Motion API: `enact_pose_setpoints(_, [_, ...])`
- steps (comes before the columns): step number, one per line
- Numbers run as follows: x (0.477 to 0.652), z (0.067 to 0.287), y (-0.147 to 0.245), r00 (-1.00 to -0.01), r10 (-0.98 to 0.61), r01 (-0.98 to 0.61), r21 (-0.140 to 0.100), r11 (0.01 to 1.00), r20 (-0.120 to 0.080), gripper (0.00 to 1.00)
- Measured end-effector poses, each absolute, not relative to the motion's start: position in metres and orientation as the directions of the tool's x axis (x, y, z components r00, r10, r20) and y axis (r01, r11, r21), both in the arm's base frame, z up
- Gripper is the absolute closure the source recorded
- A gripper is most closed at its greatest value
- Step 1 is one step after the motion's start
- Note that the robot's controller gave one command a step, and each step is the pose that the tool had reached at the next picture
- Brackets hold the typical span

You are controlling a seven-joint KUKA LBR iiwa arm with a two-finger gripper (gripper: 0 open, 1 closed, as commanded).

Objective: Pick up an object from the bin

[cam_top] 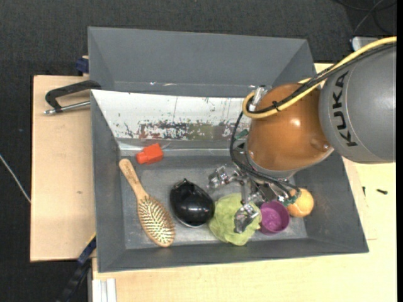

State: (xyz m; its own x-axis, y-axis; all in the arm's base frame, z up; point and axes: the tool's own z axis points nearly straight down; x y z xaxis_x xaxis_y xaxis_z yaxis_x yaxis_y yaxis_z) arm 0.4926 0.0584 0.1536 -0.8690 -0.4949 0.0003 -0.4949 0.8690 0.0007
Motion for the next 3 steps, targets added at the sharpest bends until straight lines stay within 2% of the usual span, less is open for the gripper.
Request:
enact_pose_setpoints(1, [0.497, 0.117, 0.05, -0.845, -0.534, -0.534, -0.01, 0.845, -0.012, 0.0])
enact_pose_setpoints(2, [0.495, 0.095, 0.045, -0.662, -0.749, -0.749, -0.008, 0.662, -0.002, 0.0])
enact_pose_setpoints(3, [0.507, 0.073, 0.057, -0.149, -0.989, -0.989, 0.007, 0.149, 0.002, 1.0])
